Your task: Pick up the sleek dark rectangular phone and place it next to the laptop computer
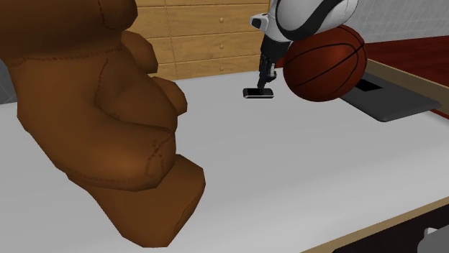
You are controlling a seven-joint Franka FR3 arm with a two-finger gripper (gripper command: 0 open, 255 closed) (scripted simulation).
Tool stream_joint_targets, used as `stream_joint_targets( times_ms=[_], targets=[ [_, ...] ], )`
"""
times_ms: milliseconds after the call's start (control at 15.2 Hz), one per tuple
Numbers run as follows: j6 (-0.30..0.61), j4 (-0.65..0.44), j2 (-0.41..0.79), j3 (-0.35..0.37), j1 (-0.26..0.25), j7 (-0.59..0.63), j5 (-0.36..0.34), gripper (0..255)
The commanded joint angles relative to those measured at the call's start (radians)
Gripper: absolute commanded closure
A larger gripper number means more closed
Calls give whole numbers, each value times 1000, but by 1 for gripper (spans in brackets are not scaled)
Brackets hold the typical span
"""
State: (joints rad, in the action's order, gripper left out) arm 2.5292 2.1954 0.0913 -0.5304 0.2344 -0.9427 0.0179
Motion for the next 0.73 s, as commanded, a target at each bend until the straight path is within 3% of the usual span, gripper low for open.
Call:
stream_joint_targets(
  times_ms=[0,198,660],
  targets=[
    [0,0,0,0,0,0,0,0],
    [-438,-423,267,23,69,-53,166,0],
    [-361,-385,310,43,85,-69,191,0]
  ],
)
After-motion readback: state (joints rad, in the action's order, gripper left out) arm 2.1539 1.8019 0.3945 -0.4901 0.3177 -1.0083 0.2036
